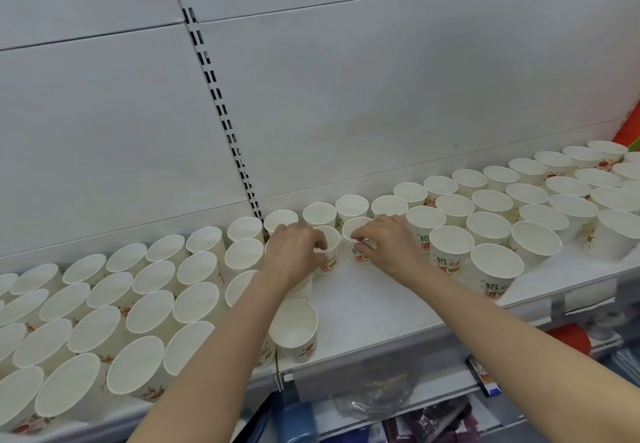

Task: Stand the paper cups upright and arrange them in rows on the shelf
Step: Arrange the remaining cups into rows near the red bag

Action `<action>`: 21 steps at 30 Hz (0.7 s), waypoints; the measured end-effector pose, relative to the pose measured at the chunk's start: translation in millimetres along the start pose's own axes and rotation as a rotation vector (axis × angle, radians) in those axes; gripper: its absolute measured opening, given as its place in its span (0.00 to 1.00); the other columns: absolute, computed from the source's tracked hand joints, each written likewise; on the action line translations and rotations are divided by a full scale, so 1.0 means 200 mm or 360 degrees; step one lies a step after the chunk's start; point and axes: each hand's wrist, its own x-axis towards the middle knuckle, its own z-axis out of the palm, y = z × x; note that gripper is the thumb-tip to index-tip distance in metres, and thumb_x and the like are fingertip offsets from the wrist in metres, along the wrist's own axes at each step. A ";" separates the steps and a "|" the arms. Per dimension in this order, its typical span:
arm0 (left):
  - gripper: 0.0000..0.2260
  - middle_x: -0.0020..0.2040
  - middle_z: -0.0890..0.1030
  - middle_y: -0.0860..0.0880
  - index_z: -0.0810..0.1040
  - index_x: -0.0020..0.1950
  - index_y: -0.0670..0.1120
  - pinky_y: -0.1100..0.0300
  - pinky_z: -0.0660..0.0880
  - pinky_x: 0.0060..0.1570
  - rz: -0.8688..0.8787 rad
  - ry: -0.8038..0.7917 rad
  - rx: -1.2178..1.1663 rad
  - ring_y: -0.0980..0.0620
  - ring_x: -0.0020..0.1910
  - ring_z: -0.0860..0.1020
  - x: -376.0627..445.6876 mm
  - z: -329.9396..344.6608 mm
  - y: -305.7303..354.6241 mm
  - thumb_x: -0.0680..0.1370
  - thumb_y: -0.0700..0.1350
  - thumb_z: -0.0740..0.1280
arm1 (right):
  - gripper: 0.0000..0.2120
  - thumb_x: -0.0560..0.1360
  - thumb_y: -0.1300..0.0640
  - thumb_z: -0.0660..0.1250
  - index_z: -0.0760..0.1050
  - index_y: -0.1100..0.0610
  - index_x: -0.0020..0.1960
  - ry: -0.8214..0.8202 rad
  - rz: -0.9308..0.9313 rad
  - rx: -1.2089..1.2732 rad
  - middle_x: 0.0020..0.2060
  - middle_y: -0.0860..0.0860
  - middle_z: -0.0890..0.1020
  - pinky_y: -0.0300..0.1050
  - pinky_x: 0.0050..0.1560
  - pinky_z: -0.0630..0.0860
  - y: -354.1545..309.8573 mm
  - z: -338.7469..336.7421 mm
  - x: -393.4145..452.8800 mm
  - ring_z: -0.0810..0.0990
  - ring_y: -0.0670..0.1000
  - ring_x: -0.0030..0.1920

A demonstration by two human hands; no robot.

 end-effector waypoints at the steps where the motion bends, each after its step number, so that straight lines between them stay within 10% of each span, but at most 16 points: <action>1: 0.12 0.52 0.81 0.54 0.81 0.54 0.55 0.57 0.66 0.50 -0.0007 0.0019 -0.0057 0.50 0.53 0.76 -0.01 -0.01 0.01 0.72 0.56 0.70 | 0.07 0.65 0.55 0.75 0.82 0.53 0.43 0.0045 0.0014 0.0000 0.37 0.48 0.84 0.50 0.43 0.70 0.00 -0.01 -0.01 0.79 0.57 0.41; 14: 0.17 0.62 0.75 0.53 0.75 0.63 0.54 0.54 0.72 0.58 0.0138 0.0128 -0.1068 0.52 0.58 0.75 -0.07 0.16 0.69 0.75 0.50 0.70 | 0.10 0.70 0.51 0.72 0.82 0.55 0.48 0.0699 0.0517 -0.0077 0.44 0.49 0.84 0.52 0.52 0.72 0.19 -0.44 -0.69 0.79 0.55 0.48; 21: 0.10 0.63 0.71 0.52 0.80 0.54 0.54 0.55 0.73 0.56 -0.0063 0.0088 -0.1018 0.52 0.62 0.71 0.06 0.29 0.91 0.73 0.51 0.73 | 0.12 0.67 0.57 0.77 0.82 0.56 0.50 0.0678 0.0588 0.0000 0.47 0.49 0.83 0.35 0.54 0.64 0.37 -0.59 -0.90 0.73 0.51 0.51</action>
